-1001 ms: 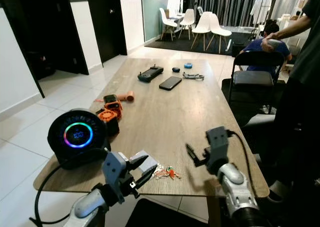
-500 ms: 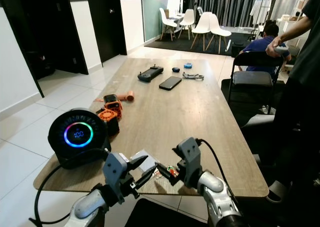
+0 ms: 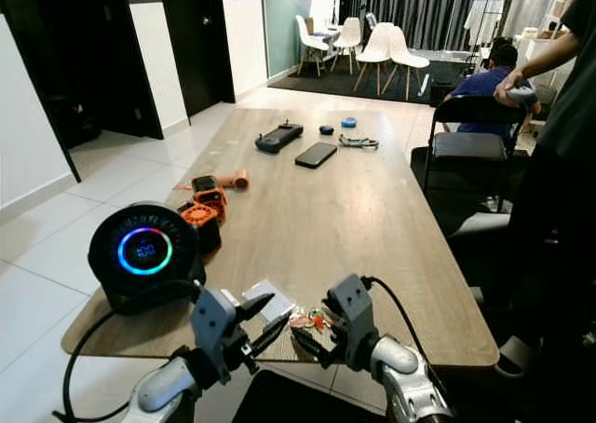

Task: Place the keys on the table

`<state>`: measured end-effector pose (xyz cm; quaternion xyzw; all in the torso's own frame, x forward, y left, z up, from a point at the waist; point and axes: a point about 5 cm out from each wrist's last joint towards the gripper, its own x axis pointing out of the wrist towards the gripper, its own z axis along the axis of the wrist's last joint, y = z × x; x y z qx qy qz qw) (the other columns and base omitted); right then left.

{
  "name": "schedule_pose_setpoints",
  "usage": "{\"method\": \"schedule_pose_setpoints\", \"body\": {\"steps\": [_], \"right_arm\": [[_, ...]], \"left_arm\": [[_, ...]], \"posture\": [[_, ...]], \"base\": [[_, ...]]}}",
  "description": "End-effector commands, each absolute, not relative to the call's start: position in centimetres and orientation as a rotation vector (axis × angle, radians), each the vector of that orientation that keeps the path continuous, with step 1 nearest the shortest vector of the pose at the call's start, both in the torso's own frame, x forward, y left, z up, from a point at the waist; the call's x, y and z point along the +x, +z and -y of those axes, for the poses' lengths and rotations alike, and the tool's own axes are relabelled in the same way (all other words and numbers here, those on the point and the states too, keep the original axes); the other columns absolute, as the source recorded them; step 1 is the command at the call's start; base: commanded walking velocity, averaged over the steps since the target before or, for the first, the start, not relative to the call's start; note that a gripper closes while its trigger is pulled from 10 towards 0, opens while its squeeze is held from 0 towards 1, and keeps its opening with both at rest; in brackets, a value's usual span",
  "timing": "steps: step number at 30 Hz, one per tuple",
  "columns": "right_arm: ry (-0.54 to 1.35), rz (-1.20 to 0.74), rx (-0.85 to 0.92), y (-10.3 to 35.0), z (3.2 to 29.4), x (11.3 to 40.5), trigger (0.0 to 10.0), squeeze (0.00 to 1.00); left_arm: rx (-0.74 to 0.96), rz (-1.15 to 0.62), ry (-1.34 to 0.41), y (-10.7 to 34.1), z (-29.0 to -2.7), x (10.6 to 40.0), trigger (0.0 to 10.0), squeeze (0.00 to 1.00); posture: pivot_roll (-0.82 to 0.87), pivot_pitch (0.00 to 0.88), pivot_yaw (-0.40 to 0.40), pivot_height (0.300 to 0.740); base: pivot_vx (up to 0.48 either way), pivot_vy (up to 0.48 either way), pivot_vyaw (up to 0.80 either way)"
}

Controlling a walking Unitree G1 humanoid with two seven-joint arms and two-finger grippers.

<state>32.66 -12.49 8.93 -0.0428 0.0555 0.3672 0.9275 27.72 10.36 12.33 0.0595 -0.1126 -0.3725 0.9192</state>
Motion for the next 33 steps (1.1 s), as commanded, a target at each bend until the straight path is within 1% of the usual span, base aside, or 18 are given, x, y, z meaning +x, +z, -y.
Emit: {"method": "schedule_pose_setpoints", "body": {"steps": [1, 15, 16, 18, 19, 24, 25, 26, 27, 33], "right_arm": [[0.748, -0.149, -0.070, 8.2, 12.9, 32.2, 10.0, 0.00], [0.720, -0.195, -0.031, 8.2, 13.0, 32.1, 10.0, 0.00], [0.724, -0.192, -0.023, 8.4, 13.0, 32.2, 9.8, 0.00], [0.724, -0.192, -0.023, 8.4, 13.0, 32.2, 9.8, 0.00], [0.727, -0.187, -0.015, 8.8, 13.0, 32.4, 0.0, 0.00], [0.728, -0.184, -0.013, 8.9, 12.9, 32.4, 0.0, 0.00], [0.724, -0.187, -0.022, 8.9, 13.0, 32.4, 4.7, 0.00], [0.724, -0.187, -0.022, 8.9, 13.0, 32.4, 4.7, 0.00], [0.719, -0.190, -0.029, 8.9, 13.0, 32.5, 10.0, 0.00], [0.711, -0.197, -0.037, 9.0, 13.1, 32.4, 10.0, 0.00]], "left_arm": [[0.119, 0.222, -0.771, 12.0, -10.5, 27.5, 10.0, 0.00], [0.121, 0.217, -0.761, 12.0, -10.6, 27.7, 10.0, 0.00], [0.122, 0.217, -0.760, 12.0, -10.6, 27.7, 10.0, 0.00], [0.122, 0.217, -0.760, 12.0, -10.6, 27.7, 10.0, 0.00], [0.125, 0.215, -0.761, 12.0, -10.7, 27.7, 10.0, 0.00], [0.127, 0.213, -0.762, 12.0, -10.6, 27.7, 10.0, 0.00], [0.128, 0.212, -0.762, 11.9, -10.6, 27.7, 10.0, 0.00], [0.128, 0.212, -0.762, 11.9, -10.6, 27.7, 10.0, 0.00], [0.129, 0.211, -0.762, 11.9, -10.6, 27.7, 10.0, 0.00], [0.134, 0.207, -0.759, 11.9, -10.7, 27.7, 10.0, 0.00]], "posture": [[0.02, 0.065, -0.005, 0.740], [0.02, 0.066, 0.002, 0.740], [0.02, 0.066, 0.002, 0.740], [0.02, 0.066, 0.002, 0.740], [0.02, 0.065, 0.003, 0.740], [0.02, 0.066, 0.002, 0.740], [0.02, 0.068, 0.001, 0.740], [0.02, 0.068, 0.001, 0.740], [0.02, 0.069, 0.000, 0.740], [0.02, 0.071, 0.001, 0.740]], "base": [[0.000, 0.000, 0.00], [0.000, 0.000, 0.00], [0.000, 0.000, 0.00], [0.000, 0.000, 0.00], [0.000, 0.000, 0.00], [0.000, 0.000, 0.00], [0.000, 0.000, 0.00], [0.000, 0.000, 0.00], [0.000, 0.000, 0.00], [0.000, 0.000, 0.00]]}}
